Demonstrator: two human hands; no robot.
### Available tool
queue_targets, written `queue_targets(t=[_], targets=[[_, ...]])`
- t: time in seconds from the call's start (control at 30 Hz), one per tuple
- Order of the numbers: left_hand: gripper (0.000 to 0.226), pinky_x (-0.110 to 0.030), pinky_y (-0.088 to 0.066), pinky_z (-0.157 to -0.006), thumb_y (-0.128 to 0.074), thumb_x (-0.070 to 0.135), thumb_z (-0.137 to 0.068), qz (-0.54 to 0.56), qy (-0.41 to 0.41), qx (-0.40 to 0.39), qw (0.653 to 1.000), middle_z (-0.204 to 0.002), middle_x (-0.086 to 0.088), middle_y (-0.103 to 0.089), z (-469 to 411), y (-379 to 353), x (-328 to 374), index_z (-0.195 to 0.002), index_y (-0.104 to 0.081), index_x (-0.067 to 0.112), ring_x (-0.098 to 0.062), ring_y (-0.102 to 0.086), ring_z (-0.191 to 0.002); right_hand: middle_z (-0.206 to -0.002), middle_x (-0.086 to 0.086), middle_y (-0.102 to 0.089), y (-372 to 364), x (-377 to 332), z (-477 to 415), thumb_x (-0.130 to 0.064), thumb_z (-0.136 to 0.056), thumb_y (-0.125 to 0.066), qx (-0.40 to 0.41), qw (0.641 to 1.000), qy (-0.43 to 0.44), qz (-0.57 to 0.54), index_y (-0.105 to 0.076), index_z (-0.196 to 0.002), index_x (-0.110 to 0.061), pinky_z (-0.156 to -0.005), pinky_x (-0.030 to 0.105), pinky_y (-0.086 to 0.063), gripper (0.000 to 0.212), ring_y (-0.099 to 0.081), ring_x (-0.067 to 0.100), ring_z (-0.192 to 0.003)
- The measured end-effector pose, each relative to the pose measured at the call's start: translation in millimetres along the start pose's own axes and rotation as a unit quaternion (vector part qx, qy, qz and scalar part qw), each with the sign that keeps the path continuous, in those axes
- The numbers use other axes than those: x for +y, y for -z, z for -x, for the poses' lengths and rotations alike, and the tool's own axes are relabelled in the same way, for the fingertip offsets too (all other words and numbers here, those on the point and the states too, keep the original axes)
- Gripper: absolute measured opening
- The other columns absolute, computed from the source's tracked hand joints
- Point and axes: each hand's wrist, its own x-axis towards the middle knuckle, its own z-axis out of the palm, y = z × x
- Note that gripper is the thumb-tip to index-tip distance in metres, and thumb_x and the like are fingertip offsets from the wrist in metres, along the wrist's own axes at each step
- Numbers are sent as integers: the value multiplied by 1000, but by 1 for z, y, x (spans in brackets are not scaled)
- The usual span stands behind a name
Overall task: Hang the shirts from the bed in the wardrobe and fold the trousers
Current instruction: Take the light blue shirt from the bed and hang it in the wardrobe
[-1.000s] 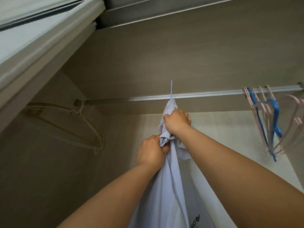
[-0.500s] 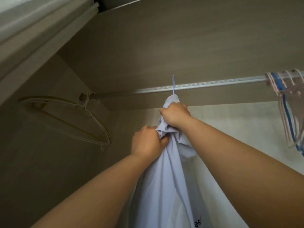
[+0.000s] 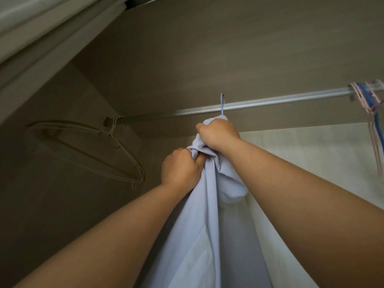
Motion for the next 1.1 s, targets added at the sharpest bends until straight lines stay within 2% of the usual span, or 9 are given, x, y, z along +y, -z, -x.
queue_targets(t=[0.07,0.13,0.33,0.43,0.53,0.67,0.87,1.0,1.1], targets=[[36,-33,-34,-61,-41,34,-97,14,-1,3,1000,-73,-9,-55,-4,7,2,-65,-47,18,-35,-57,-79,-97,4,-61,2,-7,0,-33,-88,-36,-14,999,10,34,-49,-62,-23,-93,33,-42,31,-52,24,-101],[32,-36,-42,-65,-39,34,-97,39,2,0,999,-77,-10,-59,-7,13,2,-72,-53,18,-36,-58,-80,-99,4,-63,4,-10,0,-37,-86,-35,-28,997,23,65,-52,-64,-23,-94,37,-43,31,-52,27,-104],[33,-36,-43,-63,-36,31,-98,38,-10,-11,999,-75,-9,-59,-7,26,-3,-78,-57,14,-32,-58,-75,-71,-2,-51,4,-10,3,-36,-87,-36,-39,995,45,86,-51,-62,-20,-79,31,-37,33,-49,27,-88],[32,-35,-42,-62,-37,32,-98,-1,-21,-12,1000,-73,-6,-56,-8,29,-6,-74,-53,18,-31,-57,-75,-89,4,-58,4,-10,3,-37,-93,-31,-67,992,58,93,-50,-68,-20,-91,34,-38,36,-51,29,-104],[35,-33,-41,-62,-35,37,-98,-70,-21,-5,997,-77,-6,-58,-8,33,-15,-83,-59,16,-31,-58,-77,-118,10,-61,5,-1,6,-45,-99,-25,-75,991,92,64,-62,-90,-22,-98,34,-34,44,-47,31,-119],[44,-36,-46,-71,-35,40,-98,-94,33,13,995,-92,-15,-65,-10,40,-33,-90,-63,8,-36,-59,-84,-117,16,-61,9,18,8,-41,-100,-27,28,993,104,38,-65,-101,-6,-88,35,-39,52,-52,32,-111],[42,-37,-48,-76,-34,41,-98,-117,90,10,989,-89,-16,-64,-11,57,-70,-86,-60,10,-34,-59,-81,-116,16,-55,6,51,14,-35,-99,-31,101,991,69,56,-63,-105,-7,-90,37,-37,43,-47,32,-112],[46,-32,-41,-68,-38,43,-98,-148,132,38,979,-94,-21,-66,-7,76,-103,-91,-65,6,-35,-60,-81,-120,11,-54,1,61,15,-34,-99,-29,88,994,41,42,-62,-108,-12,-88,36,-37,41,-46,29,-112],[49,-36,-43,-77,-38,43,-98,-186,191,41,963,-108,-23,-64,-3,92,-127,-104,-66,3,-38,-60,-96,-117,8,-55,-8,63,17,-37,-99,-28,48,997,40,54,-60,-106,-13,-86,36,-36,41,-45,27,-111]])
